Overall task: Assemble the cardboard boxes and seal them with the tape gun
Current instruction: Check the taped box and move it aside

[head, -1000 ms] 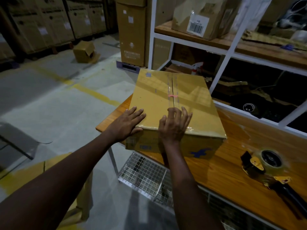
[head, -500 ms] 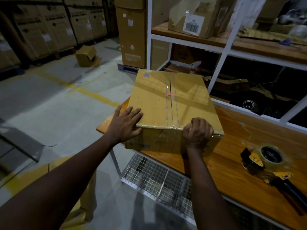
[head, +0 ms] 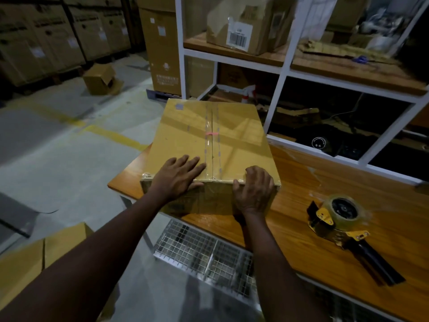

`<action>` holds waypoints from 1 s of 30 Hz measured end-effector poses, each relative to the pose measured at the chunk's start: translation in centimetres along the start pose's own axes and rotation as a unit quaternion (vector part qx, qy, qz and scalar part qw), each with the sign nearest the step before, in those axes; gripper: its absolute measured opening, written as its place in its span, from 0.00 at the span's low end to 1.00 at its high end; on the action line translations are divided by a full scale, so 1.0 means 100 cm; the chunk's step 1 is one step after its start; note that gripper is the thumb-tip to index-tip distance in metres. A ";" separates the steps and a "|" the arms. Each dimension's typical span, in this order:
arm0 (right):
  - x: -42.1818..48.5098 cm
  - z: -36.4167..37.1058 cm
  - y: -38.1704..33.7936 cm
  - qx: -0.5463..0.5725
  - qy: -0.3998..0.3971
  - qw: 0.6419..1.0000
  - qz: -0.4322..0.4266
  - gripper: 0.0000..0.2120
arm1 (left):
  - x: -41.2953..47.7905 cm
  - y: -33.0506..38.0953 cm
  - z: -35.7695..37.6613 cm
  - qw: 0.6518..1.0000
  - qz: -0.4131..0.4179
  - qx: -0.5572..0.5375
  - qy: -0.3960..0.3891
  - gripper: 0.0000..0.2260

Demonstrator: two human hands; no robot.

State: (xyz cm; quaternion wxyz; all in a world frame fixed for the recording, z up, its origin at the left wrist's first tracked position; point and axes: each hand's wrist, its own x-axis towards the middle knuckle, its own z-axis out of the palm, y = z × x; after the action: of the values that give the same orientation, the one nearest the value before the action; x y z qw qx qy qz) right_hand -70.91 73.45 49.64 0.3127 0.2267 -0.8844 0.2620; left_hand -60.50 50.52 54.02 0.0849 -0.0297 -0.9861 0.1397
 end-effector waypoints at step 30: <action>0.081 -0.074 0.131 0.203 -0.378 0.898 -0.095 0.11 | 0.097 0.156 -0.040 0.996 -0.059 -0.044 -0.059 0.35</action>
State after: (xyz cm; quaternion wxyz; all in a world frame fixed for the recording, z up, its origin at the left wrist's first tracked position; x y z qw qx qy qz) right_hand -80.78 85.96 55.77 -0.0746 0.4501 -0.8380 0.2993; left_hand -68.83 67.36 55.01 0.0330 0.0327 -0.9947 0.0921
